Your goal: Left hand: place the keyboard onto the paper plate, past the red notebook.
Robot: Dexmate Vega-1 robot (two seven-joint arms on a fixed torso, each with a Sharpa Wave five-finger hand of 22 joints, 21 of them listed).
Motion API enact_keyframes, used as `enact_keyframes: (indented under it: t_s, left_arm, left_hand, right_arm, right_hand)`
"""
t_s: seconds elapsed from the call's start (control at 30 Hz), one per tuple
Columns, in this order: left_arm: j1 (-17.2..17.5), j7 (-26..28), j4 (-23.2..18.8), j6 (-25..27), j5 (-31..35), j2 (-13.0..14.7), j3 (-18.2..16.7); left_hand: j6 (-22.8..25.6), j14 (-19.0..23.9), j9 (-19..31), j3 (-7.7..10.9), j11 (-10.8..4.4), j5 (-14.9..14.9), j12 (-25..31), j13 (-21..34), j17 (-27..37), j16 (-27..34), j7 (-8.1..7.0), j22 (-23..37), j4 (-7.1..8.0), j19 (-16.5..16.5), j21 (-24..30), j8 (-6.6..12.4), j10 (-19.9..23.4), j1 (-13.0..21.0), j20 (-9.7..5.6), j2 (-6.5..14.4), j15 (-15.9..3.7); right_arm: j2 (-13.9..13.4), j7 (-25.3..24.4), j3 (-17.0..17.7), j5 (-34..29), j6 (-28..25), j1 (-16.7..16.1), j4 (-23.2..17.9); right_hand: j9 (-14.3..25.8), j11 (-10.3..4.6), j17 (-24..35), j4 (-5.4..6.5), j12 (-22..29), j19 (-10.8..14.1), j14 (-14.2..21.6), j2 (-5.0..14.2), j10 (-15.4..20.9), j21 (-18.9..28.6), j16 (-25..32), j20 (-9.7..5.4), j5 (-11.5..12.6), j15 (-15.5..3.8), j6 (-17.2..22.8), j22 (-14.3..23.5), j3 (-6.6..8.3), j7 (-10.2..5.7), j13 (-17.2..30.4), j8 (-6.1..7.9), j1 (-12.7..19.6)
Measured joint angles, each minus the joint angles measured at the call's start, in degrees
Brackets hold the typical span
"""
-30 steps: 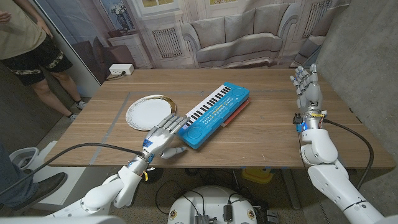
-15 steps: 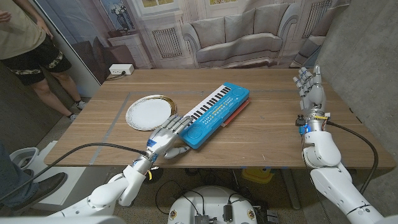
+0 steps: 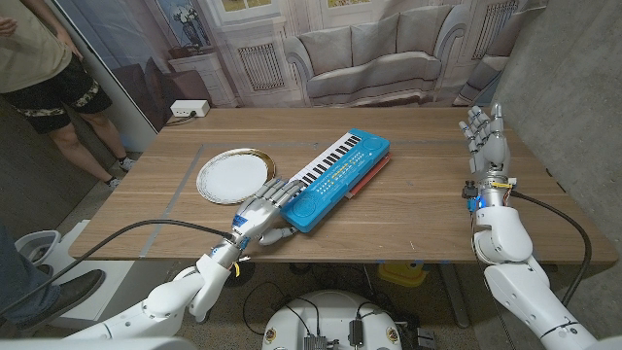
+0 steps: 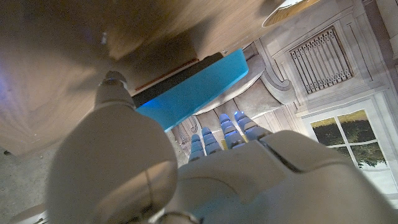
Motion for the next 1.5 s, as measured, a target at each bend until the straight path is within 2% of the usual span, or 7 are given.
enact_keyframes:
  t_s: [0.67, 1.3, 1.5]
  left_arm:
    - [-1.63, -0.36, 1.57, -0.90, -0.84, -1.40, 1.49]
    - [-3.00, 1.89, 3.61, -2.06, -0.78, -2.87, 2.97]
    - [-3.68, 2.50, 4.60, -2.56, -0.65, -3.29, 3.45]
  left_hand:
    - [0.75, 0.00, 0.00, 0.00, -0.03, -0.25, 0.00, 0.01, 0.01, 0.00, -0.48, 0.00, 0.00, 0.00, 0.00, 0.45, 0.03, 0.38, 0.00, 0.38, 0.00]
    - [1.06, 0.00, 0.00, -0.57, 0.00, -0.64, 0.41, 0.01, 0.01, 0.00, -0.15, 0.00, 0.07, 0.00, 0.00, 0.44, 0.43, 0.74, 0.00, 0.75, 0.00]
    - [1.47, 0.00, 0.00, -0.57, 0.00, -0.63, 0.41, 0.01, 0.02, 0.00, -0.58, 0.00, 0.08, 0.00, 0.00, 0.44, 0.43, 0.97, 0.00, 0.98, 0.00]
  right_arm:
    - [-0.34, 0.39, 0.30, 0.56, -0.44, 0.12, 0.36]
    - [-0.31, 0.41, 1.49, 0.60, 0.07, -2.07, -0.68]
    - [0.18, 0.27, 1.63, 0.22, 0.78, -2.67, -0.79]
  right_hand:
    - [0.00, 0.00, 0.00, -0.24, 0.00, 0.30, 0.00, 0.00, 0.00, -0.07, 0.00, -0.31, 0.00, 0.00, 0.00, 0.00, -0.24, 0.00, 0.00, 0.00, 0.00]
    - [0.00, 0.00, 0.00, -0.23, 0.00, 0.30, 0.00, 0.00, 0.00, -0.57, 0.00, -0.31, 0.00, 0.00, 0.00, 0.00, -0.23, 0.00, 0.00, 0.00, 0.00]
    - [0.00, 0.00, 0.00, -0.40, 0.00, 0.30, 0.00, 0.00, 0.00, -0.78, 0.00, -0.31, 0.00, 0.00, 0.00, 0.00, -0.40, 0.00, 0.00, 0.00, 0.00]
